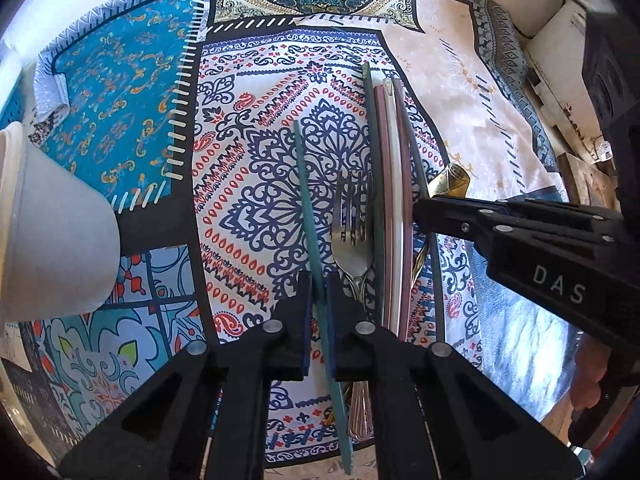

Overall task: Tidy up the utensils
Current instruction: 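Grasp the green chopstick with the left tool while the right tool grasps a metal chopstick, then lift the green and metal chopsticks and carry them over the white cup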

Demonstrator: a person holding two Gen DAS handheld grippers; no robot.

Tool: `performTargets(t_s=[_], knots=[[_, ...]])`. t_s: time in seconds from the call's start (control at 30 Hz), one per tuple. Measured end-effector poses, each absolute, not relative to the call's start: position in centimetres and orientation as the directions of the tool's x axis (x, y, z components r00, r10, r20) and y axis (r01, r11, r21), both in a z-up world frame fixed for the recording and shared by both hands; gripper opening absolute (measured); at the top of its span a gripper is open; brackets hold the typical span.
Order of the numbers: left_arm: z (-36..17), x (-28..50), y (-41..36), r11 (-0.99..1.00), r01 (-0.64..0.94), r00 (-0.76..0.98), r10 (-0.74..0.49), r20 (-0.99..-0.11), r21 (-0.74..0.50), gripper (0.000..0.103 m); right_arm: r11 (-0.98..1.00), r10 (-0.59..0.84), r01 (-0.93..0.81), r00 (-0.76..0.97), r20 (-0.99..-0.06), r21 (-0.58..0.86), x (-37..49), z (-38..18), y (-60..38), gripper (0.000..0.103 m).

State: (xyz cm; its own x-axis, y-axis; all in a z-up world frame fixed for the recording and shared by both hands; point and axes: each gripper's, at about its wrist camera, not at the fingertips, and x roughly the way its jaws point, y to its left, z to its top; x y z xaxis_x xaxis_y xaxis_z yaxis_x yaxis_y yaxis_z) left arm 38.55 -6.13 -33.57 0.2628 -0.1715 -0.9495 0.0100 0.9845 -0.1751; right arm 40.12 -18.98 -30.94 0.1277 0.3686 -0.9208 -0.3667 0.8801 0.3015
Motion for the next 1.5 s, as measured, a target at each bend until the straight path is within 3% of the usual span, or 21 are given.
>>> performTargets(t_s=[0.5, 1.5], knots=[[-32.1, 36.9, -7.2, 0.985, 0.041, 0.283, -0.173, -0.944, -0.168, 0.003, 0.883, 0.39, -0.356, 0.192, -0.901, 0.306, 38.2, -28.7, -21.3, 0.005], [-18.1, 29.5, -7.7, 0.987, 0.098, 0.617, -0.162, -0.77, -0.13, 0.003, 0.858, 0.467, -0.44, 0.457, -0.757, 0.264, 33.5, -16.9, -22.0, 0.005]])
